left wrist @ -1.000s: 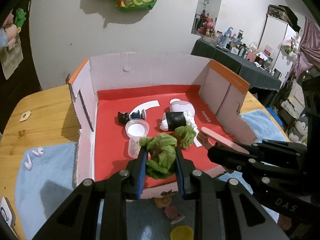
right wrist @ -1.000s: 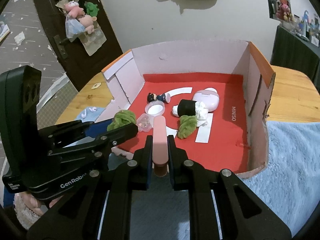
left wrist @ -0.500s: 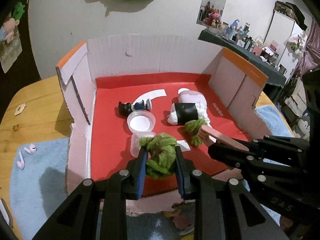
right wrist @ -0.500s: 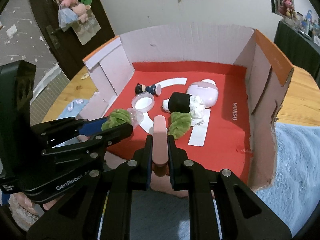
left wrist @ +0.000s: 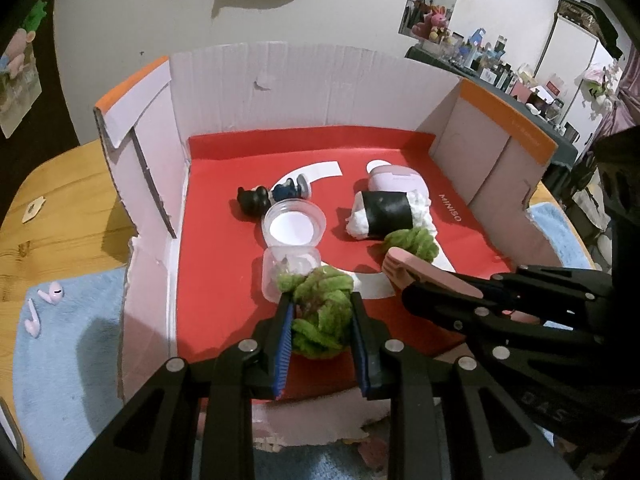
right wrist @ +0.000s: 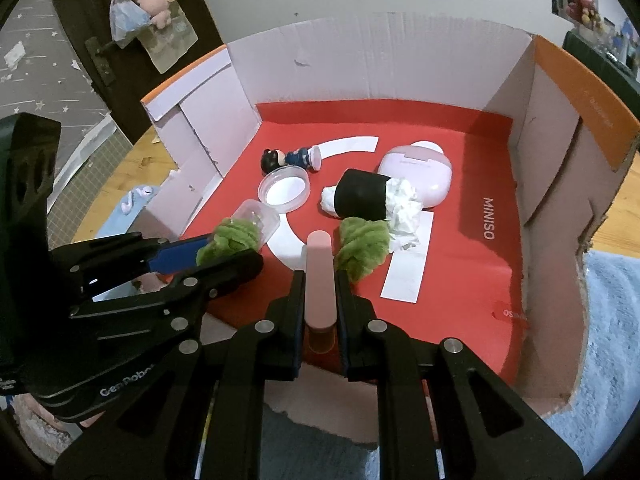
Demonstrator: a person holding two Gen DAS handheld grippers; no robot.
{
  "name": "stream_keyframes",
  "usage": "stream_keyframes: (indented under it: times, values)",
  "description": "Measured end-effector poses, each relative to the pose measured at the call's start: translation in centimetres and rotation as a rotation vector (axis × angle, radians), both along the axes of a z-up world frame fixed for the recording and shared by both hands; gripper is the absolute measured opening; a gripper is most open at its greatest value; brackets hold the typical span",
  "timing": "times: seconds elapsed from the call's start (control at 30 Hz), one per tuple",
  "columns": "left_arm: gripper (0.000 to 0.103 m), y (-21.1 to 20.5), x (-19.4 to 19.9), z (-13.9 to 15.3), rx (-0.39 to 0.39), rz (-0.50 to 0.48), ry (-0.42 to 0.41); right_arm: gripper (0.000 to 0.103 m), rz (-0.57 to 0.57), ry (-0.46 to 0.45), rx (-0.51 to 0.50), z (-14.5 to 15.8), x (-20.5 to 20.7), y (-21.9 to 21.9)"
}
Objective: Organize objects
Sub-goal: 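Lower the green ball by the clear box while the right tool lowers the pink stick beside the roll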
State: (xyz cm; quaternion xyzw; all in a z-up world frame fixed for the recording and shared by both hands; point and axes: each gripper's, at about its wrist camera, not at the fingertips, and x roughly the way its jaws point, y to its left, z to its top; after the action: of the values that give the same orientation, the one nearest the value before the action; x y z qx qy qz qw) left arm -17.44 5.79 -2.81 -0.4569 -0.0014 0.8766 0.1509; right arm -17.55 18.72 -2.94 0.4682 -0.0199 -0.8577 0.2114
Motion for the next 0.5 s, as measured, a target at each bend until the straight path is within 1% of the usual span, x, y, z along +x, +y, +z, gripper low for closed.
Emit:
stream_keyframes:
  times: [0.23,0.5]
  values:
    - [0.027,-0.1,-0.6,-0.2,0.012,0.007,-0.013,0.013,-0.017,0.003,0.009,-0.3,-0.6,0.5]
    - [0.027,-0.1,-1.6,-0.8,0.014,0.031,-0.012,0.013,-0.079,0.034,0.045,-0.3,-1.1,1.9]
